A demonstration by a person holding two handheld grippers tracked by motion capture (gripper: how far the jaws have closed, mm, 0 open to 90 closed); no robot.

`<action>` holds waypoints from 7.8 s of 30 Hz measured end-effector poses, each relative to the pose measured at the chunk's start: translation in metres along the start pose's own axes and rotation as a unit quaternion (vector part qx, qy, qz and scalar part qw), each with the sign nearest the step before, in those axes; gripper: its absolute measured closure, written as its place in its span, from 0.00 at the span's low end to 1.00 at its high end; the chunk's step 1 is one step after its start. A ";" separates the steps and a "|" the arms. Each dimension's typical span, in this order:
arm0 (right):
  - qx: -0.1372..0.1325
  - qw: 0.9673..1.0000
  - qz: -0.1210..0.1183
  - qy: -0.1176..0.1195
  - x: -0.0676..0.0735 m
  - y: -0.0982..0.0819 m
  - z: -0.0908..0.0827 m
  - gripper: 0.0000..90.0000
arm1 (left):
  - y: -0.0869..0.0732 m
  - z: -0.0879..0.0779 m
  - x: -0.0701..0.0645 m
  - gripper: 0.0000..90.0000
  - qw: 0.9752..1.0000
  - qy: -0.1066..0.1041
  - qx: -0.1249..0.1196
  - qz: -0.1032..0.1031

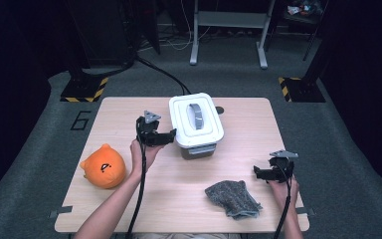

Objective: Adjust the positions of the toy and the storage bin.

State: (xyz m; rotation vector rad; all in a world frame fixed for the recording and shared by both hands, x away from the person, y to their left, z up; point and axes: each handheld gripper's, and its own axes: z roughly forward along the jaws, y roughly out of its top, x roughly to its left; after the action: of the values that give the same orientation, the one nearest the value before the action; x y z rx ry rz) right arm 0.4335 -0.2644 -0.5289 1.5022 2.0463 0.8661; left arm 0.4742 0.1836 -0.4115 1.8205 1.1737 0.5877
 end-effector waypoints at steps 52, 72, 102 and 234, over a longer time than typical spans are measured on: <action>-0.028 0.998 -0.004 0.063 0.005 0.048 -0.019 0.06 | -0.143 -0.005 -0.024 0.00 0.987 -0.052 0.122 0.091; -0.060 0.989 -0.041 0.125 0.039 0.126 -0.028 0.12 | -0.143 -0.005 -0.024 0.00 0.988 -0.043 0.121 0.089; -0.011 0.982 -0.056 0.183 0.102 0.180 0.001 0.61 | -0.143 -0.005 -0.025 0.01 0.989 -0.042 0.116 0.087; -0.012 0.979 -0.111 0.170 0.162 0.221 0.001 0.74 | -0.143 -0.007 -0.024 0.02 0.987 -0.040 0.120 0.095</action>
State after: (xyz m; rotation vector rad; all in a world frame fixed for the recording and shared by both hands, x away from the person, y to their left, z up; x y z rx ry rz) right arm 0.5326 -0.0638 -0.3704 1.1435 2.3798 1.1105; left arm 0.3889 0.1904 -0.5295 2.1583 1.0601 0.4918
